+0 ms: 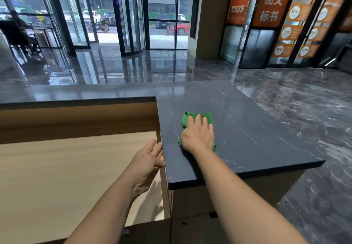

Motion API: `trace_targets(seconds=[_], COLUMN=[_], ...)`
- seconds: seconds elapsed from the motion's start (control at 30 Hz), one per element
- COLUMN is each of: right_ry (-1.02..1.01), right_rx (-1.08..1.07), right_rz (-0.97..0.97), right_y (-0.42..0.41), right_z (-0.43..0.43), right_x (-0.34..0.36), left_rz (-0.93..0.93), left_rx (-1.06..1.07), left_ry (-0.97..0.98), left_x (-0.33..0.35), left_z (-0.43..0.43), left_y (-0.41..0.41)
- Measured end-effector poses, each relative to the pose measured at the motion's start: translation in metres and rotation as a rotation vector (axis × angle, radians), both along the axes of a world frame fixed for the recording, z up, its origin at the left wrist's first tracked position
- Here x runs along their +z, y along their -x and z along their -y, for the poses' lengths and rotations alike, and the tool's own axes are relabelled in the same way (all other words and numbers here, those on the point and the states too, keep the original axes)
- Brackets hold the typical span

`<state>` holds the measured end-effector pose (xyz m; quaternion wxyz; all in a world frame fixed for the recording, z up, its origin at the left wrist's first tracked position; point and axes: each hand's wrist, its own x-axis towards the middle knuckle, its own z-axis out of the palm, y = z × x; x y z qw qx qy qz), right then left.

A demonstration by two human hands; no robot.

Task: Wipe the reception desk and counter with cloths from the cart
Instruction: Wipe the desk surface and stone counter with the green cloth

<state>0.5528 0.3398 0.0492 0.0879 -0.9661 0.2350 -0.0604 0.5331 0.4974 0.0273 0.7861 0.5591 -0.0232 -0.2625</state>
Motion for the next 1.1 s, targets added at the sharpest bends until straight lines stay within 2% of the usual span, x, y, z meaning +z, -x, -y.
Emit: trace_targets(seconds=[0.2, 0.33, 0.43, 0.83, 1.03, 1.1], right_ry=[-0.012, -0.017, -0.018, -0.003, 0.018, 0.019], right_rx=[0.257, 0.407, 0.444, 0.062, -0.098, -0.133], right_rz=[0.009, 0.009, -0.002, -0.085, -0.066, -0.045], right_y=[0.015, 0.02, 0.027, 0.071, 0.067, 0.064], right_z=[-0.065, -0.044, -0.011, 0.137, 0.101, 0.069], right_x=[-0.003, -0.003, 0.0, 0.007, 0.006, 0.003], left_rz=[0.006, 0.001, 0.012, -0.003, -0.006, -0.031], left_rx=[0.046, 0.05, 0.057, 0.063, 0.033, 0.068], left_ry=[0.043, 0.033, 0.0, -0.084, -0.099, -0.041], left_x=[-0.007, -0.004, 0.003, 0.016, 0.017, 0.023], left_z=[-0.002, 0.0, 0.007, 0.0, 0.002, 0.002], left_y=[0.004, 0.007, 0.009, 0.036, 0.043, 0.047])
